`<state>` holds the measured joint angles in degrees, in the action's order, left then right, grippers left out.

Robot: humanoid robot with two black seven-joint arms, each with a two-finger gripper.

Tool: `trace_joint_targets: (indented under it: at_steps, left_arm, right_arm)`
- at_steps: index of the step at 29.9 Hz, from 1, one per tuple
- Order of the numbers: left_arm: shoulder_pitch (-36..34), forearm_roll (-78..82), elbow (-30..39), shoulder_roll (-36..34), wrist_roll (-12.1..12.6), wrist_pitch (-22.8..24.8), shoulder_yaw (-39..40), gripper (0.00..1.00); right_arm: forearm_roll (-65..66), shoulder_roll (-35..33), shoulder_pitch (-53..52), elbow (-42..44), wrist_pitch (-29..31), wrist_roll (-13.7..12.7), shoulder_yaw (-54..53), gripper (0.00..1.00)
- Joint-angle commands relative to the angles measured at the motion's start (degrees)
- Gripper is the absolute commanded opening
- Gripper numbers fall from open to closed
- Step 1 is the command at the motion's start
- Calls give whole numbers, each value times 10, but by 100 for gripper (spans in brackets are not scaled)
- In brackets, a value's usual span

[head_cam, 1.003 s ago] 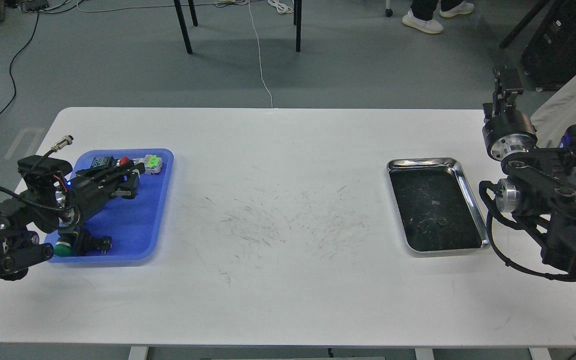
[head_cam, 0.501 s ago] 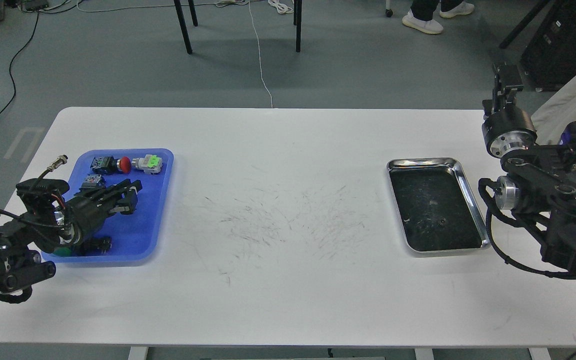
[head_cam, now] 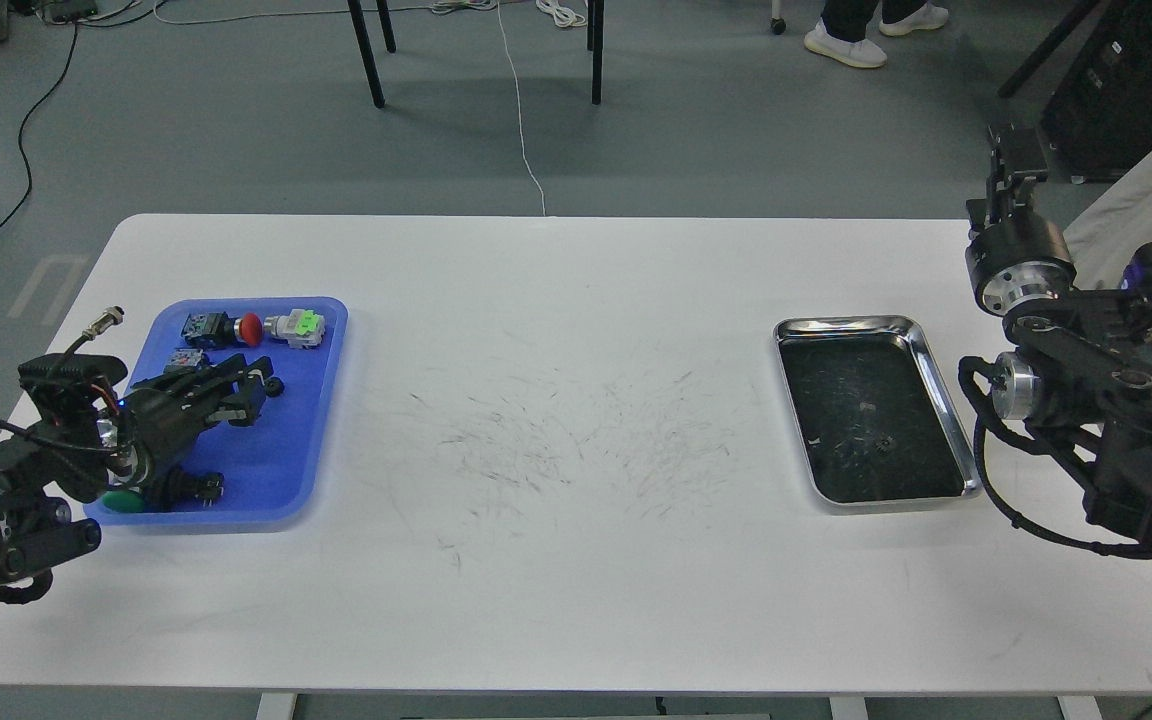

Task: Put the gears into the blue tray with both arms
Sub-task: 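Lower the left gripper and release the part into the blue tray, then raise the left gripper and reach the right gripper into the steel tray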

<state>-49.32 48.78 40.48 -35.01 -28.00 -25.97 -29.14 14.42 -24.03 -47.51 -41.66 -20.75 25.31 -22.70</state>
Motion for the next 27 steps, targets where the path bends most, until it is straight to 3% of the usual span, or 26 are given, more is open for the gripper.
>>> trace_joint_targets:
  at_steps: [1,13,18,27]
  left_arm:
    - [1,-12,-1,-9,0,0,52,50]
    - [12,-200,4,-28,0,37,261,62]
    - [19,-277,5,-27,0,40,316,77]
    - [19,-382,0,-11,0,125,393,81]
  right_arm:
    - [0,-5,-4,-14,-1,-1,0,95]
    - [8,-81,-41,-109,0,-17,43,95]
    - [8,-136,-83,-174,11,-22,140,96]
    - [34,-252,-194,-279,78,-38,324,97]
